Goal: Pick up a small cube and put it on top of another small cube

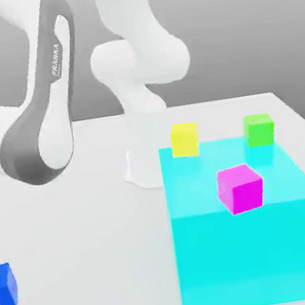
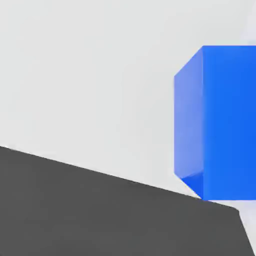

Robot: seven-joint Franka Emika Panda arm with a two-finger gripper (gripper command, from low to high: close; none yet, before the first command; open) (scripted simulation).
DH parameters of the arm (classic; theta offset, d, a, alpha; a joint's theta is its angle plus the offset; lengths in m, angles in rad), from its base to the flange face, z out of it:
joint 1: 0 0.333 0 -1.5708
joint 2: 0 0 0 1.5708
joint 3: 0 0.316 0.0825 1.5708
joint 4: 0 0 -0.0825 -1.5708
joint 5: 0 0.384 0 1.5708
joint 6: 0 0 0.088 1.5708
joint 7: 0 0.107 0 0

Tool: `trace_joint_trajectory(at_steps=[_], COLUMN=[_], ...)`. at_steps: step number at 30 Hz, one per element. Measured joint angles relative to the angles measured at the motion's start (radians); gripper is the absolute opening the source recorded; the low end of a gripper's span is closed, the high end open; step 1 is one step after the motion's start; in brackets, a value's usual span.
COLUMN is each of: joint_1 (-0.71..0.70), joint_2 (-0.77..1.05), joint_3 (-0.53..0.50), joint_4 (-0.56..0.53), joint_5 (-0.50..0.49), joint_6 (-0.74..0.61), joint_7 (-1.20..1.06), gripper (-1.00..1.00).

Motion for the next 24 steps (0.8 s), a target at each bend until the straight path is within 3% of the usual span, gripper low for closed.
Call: trace_joint_trajectory(at_steps=[9, 24], joint_1=[0.135, 0.369], joint_2=[-0.326, -0.871], joint_3=[0.072, 0.156], joint_4=[-0.145, -0.386], joint_5=[-0.021, 0.033], joint_6=[-0.181, -0.483], joint_7=[-0.191, -0.573], gripper=[-1.0, -1.0])
